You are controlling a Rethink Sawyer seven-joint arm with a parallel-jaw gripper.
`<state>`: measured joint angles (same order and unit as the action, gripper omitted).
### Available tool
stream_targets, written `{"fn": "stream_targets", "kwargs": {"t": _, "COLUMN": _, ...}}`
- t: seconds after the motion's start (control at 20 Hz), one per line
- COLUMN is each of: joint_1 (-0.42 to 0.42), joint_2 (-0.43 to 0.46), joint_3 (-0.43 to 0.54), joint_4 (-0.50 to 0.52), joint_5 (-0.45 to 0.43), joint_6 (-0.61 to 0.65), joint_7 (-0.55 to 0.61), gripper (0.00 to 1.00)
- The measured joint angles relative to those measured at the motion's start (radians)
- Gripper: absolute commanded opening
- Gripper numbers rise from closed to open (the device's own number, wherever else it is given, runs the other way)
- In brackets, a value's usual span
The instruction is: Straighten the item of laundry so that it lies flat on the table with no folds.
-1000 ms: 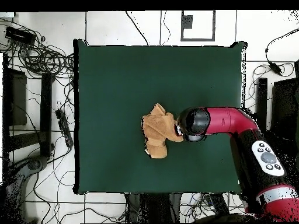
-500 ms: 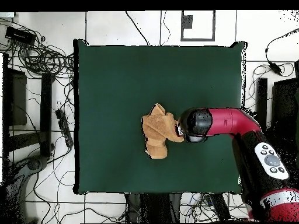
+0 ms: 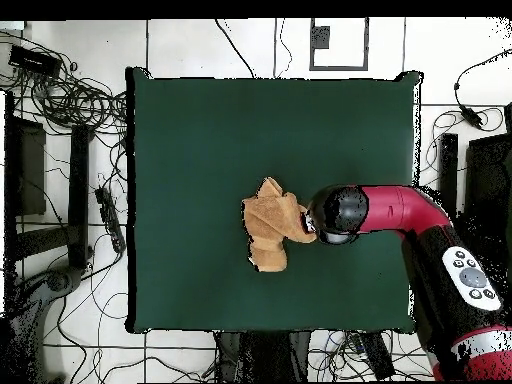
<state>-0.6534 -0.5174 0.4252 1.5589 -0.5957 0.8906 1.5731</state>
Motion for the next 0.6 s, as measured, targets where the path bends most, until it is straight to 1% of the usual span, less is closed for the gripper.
{"fn": "stream_targets", "kwargs": {"t": 0.6, "joint_1": -0.011, "joint_2": -0.015, "joint_3": 0.007, "joint_4": -0.001, "joint_5": 0.009, "joint_6": -0.001, "joint_7": 0.000, "gripper": 0.00}}
